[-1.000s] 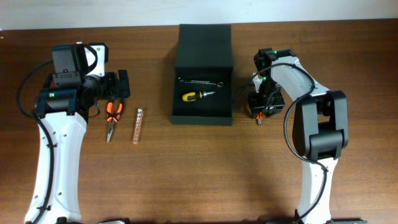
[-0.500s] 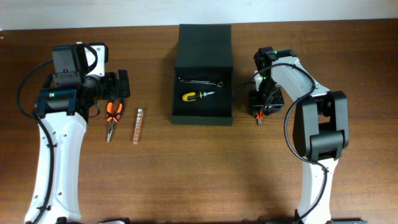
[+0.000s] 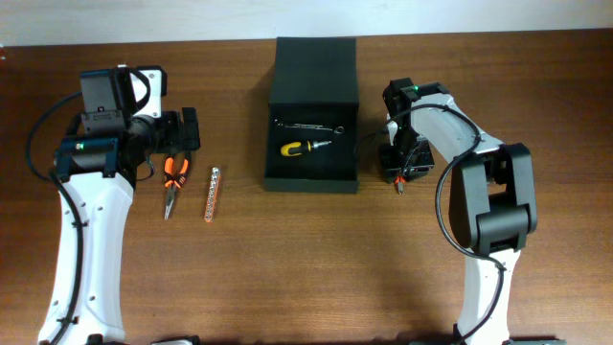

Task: Pack container
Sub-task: 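Lower the right gripper and grasp the red pliers at the hinge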

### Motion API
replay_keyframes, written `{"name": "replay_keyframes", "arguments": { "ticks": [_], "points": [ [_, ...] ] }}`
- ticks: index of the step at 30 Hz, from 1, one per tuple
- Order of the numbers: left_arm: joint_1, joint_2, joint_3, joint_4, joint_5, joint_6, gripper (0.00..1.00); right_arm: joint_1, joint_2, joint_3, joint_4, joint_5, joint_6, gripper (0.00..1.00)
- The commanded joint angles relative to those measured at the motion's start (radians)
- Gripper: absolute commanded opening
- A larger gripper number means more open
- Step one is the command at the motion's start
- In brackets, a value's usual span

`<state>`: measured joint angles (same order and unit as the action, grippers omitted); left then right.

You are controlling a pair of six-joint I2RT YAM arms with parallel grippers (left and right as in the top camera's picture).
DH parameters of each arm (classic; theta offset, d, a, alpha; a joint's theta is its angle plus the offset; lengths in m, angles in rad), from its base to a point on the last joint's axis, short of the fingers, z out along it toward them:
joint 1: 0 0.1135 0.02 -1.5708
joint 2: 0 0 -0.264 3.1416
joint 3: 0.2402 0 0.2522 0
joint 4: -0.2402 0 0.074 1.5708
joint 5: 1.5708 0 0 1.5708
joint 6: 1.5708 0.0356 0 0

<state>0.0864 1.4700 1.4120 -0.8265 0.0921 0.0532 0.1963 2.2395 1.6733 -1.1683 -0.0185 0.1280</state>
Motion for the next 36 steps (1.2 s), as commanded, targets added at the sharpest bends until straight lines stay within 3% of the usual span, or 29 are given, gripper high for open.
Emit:
{"name": "replay_keyframes", "arguments": {
  "ticks": [1, 4, 10, 25, 30, 36],
  "points": [
    [0.003, 0.005, 0.019, 0.001, -0.007, 0.016, 0.99, 0.014, 0.049, -0.047, 0.002, 0.02, 0.004, 0.42],
    [0.003, 0.005, 0.019, 0.001, -0.007, 0.016, 0.99, 0.014, 0.049, -0.047, 0.002, 0.02, 0.005, 0.41],
    [0.003, 0.005, 0.019, 0.001, -0.007, 0.016, 0.99, 0.014, 0.049, -0.047, 0.016, 0.02, 0.005, 0.27],
    [0.003, 0.005, 0.019, 0.001, -0.007, 0.016, 0.99, 0.01, 0.049, -0.047, 0.036, 0.035, 0.084, 0.21],
    [0.003, 0.005, 0.019, 0.001, -0.007, 0.016, 0.99, 0.01, 0.049, -0.047, 0.038, 0.035, 0.117, 0.05],
    [0.003, 0.005, 0.019, 0.001, -0.007, 0.016, 0.99, 0.008, 0.048, -0.047, 0.045, 0.035, 0.117, 0.04]
  ]
}}
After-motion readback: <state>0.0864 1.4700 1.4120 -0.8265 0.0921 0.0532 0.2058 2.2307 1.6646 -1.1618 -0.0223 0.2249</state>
